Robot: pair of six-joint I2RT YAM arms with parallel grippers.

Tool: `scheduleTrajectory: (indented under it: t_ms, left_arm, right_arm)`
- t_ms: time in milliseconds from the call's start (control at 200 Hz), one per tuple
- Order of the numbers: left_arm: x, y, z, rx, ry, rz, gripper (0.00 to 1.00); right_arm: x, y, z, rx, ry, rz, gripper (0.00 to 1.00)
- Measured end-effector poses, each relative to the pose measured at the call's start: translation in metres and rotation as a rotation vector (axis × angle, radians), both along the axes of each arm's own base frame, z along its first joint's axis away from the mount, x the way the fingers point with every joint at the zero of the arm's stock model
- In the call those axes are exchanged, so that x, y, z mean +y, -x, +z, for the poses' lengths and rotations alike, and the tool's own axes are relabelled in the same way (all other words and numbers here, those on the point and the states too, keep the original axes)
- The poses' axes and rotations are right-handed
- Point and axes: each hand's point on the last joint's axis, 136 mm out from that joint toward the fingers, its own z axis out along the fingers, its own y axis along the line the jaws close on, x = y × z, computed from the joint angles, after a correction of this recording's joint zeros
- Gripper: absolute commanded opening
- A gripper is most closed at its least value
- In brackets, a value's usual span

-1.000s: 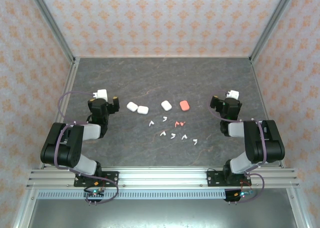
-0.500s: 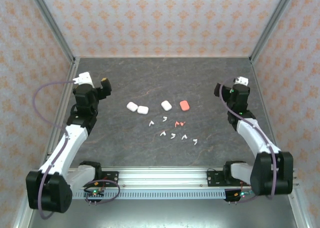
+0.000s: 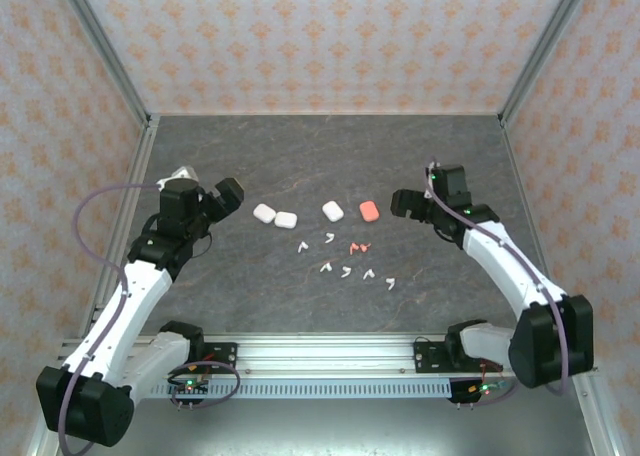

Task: Insert the wireless bluetooth earbuds into the charging case

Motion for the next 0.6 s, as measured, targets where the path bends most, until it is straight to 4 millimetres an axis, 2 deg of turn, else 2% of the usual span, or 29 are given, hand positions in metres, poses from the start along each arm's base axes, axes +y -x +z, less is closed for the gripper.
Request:
scheduleTrajectory:
  t_ms: [90, 170, 345, 440, 601]
  left_arm:
    - [-0.009, -0.006, 0.000, -0.006, 0.033, -0.036, 1.00]
    - [-0.020, -0.015, -0.008, 0.015, 0.060, -0.081, 1.00]
    - [-0.051, -0.031, -0.024, 0.079, 0.087, -0.214, 1.00]
    - [-0.063, -0.034, -0.022, 0.079, 0.091, -0.272, 1.00]
    - [-0.068, -0.039, -0.006, 0.040, 0.079, -0.316, 1.00]
  right_arm:
    - [0.019, 0.005, -0.010, 0.027, 0.027, 0.049, 0.94]
    - [0.033, 0.007, -0.019, 0.060, 0.045, 0.067, 0.94]
    - [0.059, -0.011, -0.032, 0.080, 0.122, 0.094, 0.92]
    - [0.072, -0.022, -0.041, 0.092, 0.155, 0.102, 0.92]
    - [0.084, -0.039, -0.051, 0.097, 0.202, 0.096, 0.92]
